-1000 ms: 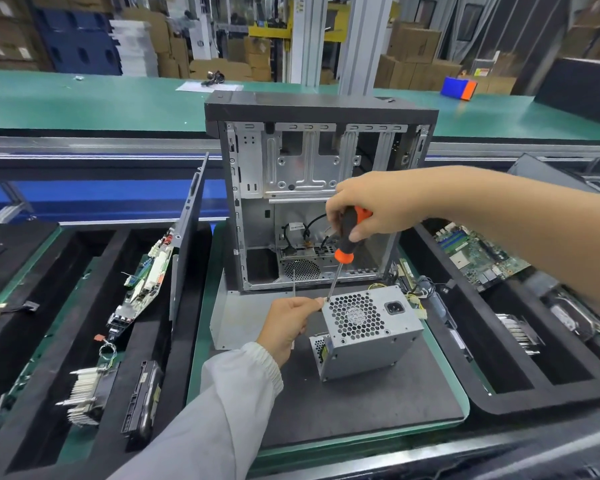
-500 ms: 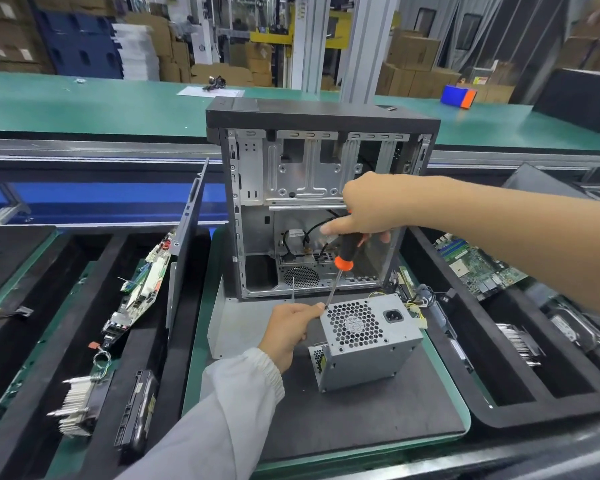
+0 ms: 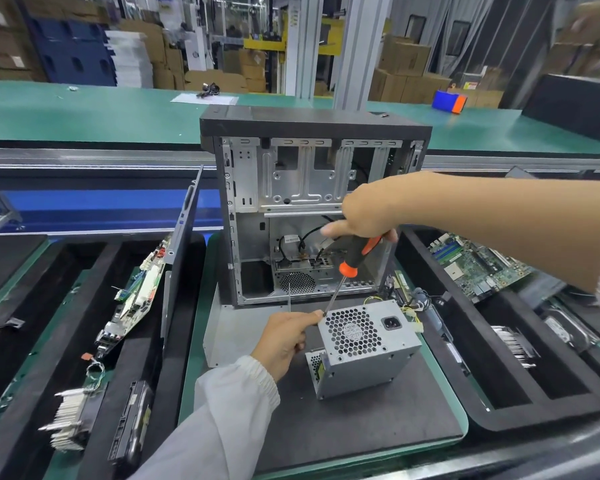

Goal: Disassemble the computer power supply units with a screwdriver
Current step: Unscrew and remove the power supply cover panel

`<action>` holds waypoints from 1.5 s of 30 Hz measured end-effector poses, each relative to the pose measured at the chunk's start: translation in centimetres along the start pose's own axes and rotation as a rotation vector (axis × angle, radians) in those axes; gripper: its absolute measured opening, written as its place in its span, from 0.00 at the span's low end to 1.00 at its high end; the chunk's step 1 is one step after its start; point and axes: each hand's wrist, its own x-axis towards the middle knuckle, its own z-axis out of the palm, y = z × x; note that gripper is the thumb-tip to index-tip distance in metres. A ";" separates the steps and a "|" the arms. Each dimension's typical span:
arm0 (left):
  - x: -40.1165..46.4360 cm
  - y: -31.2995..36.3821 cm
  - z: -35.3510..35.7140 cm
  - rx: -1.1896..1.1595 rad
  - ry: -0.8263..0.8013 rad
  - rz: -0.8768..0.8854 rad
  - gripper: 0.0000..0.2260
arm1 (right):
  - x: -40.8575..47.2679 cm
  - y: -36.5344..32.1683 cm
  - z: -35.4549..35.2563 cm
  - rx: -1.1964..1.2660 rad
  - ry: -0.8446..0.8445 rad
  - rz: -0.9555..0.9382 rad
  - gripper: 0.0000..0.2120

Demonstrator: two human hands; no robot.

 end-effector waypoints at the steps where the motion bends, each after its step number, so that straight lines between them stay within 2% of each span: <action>1: 0.0 0.0 0.0 -0.005 0.003 -0.005 0.08 | 0.2 -0.2 0.1 -0.054 0.017 -0.013 0.24; 4: 0.0 0.0 0.1 -0.026 0.007 -0.028 0.08 | -0.3 0.0 0.1 -0.214 0.196 -0.108 0.15; 5: 0.0 0.0 0.1 -0.038 0.010 -0.035 0.07 | -0.5 0.1 0.0 -0.216 0.240 -0.179 0.10; 6: 0.0 0.1 0.2 -0.048 0.017 -0.042 0.06 | -0.7 0.2 0.0 -0.189 0.246 -0.232 0.09; 8: 0.0 0.2 0.2 -0.051 0.030 -0.048 0.06 | -1.0 0.2 0.0 -0.162 0.211 -0.243 0.16; 10: 0.0 0.2 0.2 -0.050 0.033 -0.047 0.07 | -1.4 0.0 -0.1 -0.230 0.184 -0.144 0.21; 13: -0.1 0.3 0.2 -0.048 0.026 -0.046 0.07 | -1.5 0.4 -0.3 -0.205 0.093 -0.048 0.18; 14: -0.1 0.3 0.3 -0.045 0.020 -0.048 0.07 | -1.4 0.8 -0.4 -0.188 0.077 -0.039 0.20; 18: 0.1 0.2 0.2 -0.042 0.006 -0.053 0.05 | -0.9 1.1 -0.4 -0.098 0.129 -0.082 0.30; 20: 0.2 0.1 0.1 -0.049 0.003 -0.055 0.05 | -0.6 0.6 0.0 -0.111 0.193 -0.074 0.31; 22: 0.3 0.0 0.1 -0.064 0.000 -0.061 0.04 | -0.3 0.5 0.2 -0.121 0.244 -0.111 0.22; 24: 0.4 0.0 0.1 -0.089 -0.004 -0.071 0.03 | -0.5 0.6 0.0 -0.017 0.232 -0.213 0.08; 25: 0.5 0.0 0.1 -0.099 -0.004 -0.076 0.03 | -0.9 0.7 -0.4 0.057 0.202 -0.250 0.07; 27: 0.5 0.1 0.1 -0.106 0.000 -0.082 0.03 | -1.2 0.9 -1.0 0.104 0.154 -0.270 0.13; 30: 0.5 0.1 0.1 -0.107 -0.009 -0.081 0.03 | -1.3 0.7 -1.0 0.139 0.101 -0.148 0.19; 32: 0.5 0.2 0.1 -0.112 -0.009 -0.080 0.04 | -1.1 0.6 -0.9 0.240 0.063 0.002 0.29; 33: 0.4 0.2 0.1 -0.108 -0.008 -0.080 0.05 | -1.1 0.4 -0.7 0.206 0.066 0.036 0.28; 35: 0.3 0.2 0.1 -0.096 -0.008 -0.080 0.09 | -0.6 -0.1 -0.2 -0.005 0.083 0.008 0.20; 38: 0.1 0.1 0.1 -0.066 -0.009 -0.076 0.16 | -0.9 -0.6 0.0 -0.103 0.120 0.017 0.19; 41: -0.3 0.1 0.3 -0.055 0.002 -0.065 0.14 | -0.9 -0.5 0.0 -0.131 0.097 -0.071 0.17; 45: -0.4 0.4 0.4 -0.055 0.012 -0.063 0.10 | -1.2 -0.6 0.1 -0.209 0.099 -0.049 0.19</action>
